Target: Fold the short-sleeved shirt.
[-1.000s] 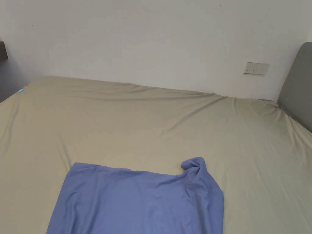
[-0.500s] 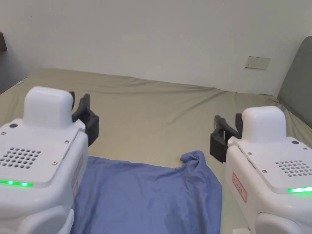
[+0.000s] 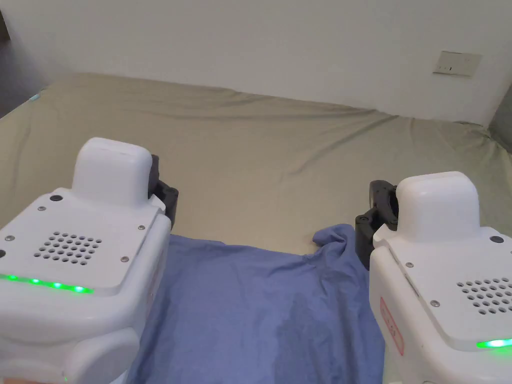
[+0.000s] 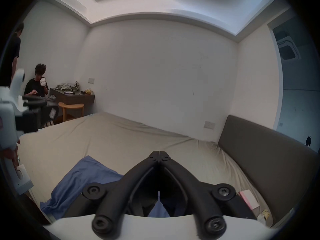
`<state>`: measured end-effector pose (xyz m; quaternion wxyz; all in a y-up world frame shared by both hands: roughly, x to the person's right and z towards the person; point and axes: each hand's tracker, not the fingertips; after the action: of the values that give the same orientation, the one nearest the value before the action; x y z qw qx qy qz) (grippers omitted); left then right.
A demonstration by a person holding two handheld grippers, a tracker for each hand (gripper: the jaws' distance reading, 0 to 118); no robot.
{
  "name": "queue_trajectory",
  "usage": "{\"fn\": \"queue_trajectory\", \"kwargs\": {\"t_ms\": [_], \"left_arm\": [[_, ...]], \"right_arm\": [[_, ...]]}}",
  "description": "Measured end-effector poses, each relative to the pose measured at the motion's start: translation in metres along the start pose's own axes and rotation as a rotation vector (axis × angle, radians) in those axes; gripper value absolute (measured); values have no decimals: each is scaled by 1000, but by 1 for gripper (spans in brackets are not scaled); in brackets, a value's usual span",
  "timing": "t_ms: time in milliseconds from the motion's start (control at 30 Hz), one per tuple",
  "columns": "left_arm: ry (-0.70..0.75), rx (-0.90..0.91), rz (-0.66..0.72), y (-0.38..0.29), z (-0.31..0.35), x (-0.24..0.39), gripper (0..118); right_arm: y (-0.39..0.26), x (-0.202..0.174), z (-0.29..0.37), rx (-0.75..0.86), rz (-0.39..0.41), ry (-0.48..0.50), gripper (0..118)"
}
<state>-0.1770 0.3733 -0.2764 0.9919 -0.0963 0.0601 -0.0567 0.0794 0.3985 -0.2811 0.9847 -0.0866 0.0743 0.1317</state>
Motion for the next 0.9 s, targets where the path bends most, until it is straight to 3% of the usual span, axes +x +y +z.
{"fn": "queue_trajectory", "kwargs": {"t_ms": [300, 333, 433, 467, 500, 667, 700, 767, 833, 867, 900], "left_arm": [[-41, -599, 91, -171, -155, -59, 0], [-10, -626, 85, -182, -175, -66, 13], [-1, -640, 84, -189, -234, -82, 85], [3, -636, 92, -189, -255, -86, 104], [7, -639, 99, -189, -274, -89, 116], [54, -663, 70, -192, -357, -94, 113], [57, -690, 68, -195, -364, -94, 106], [83, -742, 64, -202, -374, -91, 75], [78, -793, 81, -213, -378, -93, 73], [79, -725, 134, -212, -368, -89, 72], [76, -733, 98, -210, -365, -84, 72]], "right_arm": [[-70, 24, -69, -226, -51, 5, 1], [-78, 29, -77, -250, -52, -3, 1], [-95, 40, -94, -307, -49, -26, 1], [-100, 44, -99, -323, -51, -31, 1], [-103, 46, -102, -335, -51, -36, 1], [-117, 55, -113, -390, -40, -70, 1], [-119, 56, -115, -400, -41, -74, 1], [-123, 59, -118, -418, -45, -80, 1], [-125, 61, -120, -433, -51, -79, 1], [-126, 62, -122, -438, -51, -77, 1], [-127, 63, -123, -442, -51, -76, 1]]}}
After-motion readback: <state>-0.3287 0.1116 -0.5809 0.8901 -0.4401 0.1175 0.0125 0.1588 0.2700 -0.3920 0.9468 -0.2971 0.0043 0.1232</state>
